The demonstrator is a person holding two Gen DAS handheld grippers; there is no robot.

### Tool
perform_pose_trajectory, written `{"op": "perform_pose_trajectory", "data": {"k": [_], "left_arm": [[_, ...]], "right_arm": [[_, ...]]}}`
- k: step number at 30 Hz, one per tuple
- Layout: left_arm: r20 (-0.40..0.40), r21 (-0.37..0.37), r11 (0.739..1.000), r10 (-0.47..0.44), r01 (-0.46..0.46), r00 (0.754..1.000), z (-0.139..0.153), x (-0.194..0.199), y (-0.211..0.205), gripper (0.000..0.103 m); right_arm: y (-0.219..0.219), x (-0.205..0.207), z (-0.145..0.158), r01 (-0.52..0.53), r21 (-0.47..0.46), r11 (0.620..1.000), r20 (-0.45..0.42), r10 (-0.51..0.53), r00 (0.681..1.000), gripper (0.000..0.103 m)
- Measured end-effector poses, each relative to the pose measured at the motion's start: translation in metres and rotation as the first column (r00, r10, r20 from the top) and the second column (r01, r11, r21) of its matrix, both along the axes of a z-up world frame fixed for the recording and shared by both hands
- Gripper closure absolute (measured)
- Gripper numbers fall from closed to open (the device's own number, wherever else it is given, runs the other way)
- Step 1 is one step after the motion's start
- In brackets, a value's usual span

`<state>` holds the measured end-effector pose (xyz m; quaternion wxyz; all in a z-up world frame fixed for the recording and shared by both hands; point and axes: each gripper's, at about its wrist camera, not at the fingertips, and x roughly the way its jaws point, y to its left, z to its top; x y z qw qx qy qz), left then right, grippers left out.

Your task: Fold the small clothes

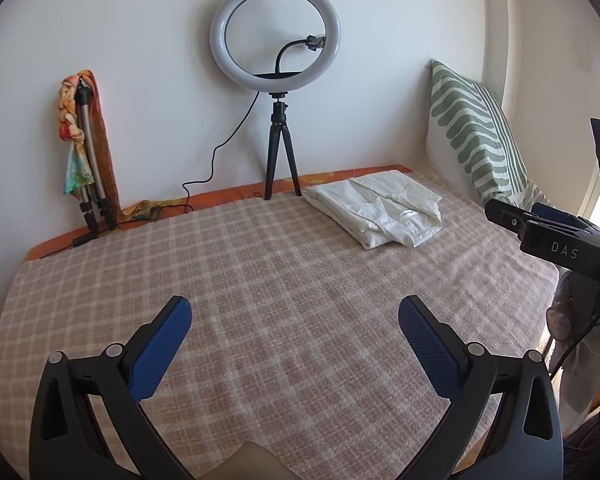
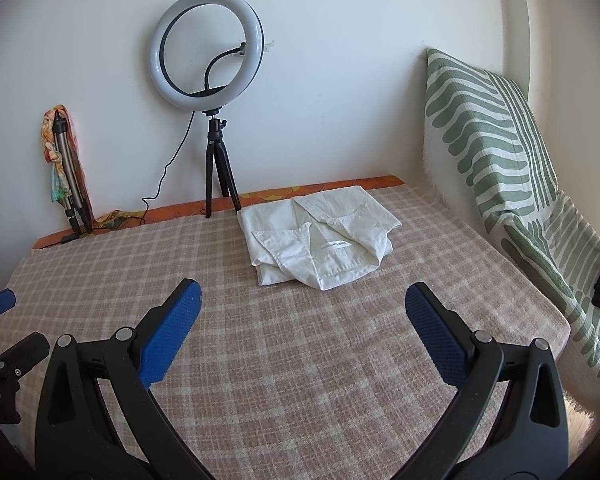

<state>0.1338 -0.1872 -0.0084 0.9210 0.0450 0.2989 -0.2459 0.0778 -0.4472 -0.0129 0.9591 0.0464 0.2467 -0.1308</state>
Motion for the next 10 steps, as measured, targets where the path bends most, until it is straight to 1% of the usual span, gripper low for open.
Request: {"op": "perform_pose_trajectory", "data": {"k": [10], "left_arm": [[-0.009,0.0,1.0,0.006,-0.006,1.0,-0.0012,0.0053,0.0065,0.0]], "right_arm": [[-0.0025,0.0052,-0.0052,-0.011,-0.001,1.0,-0.019,0.011,1.0,0.0]]}}
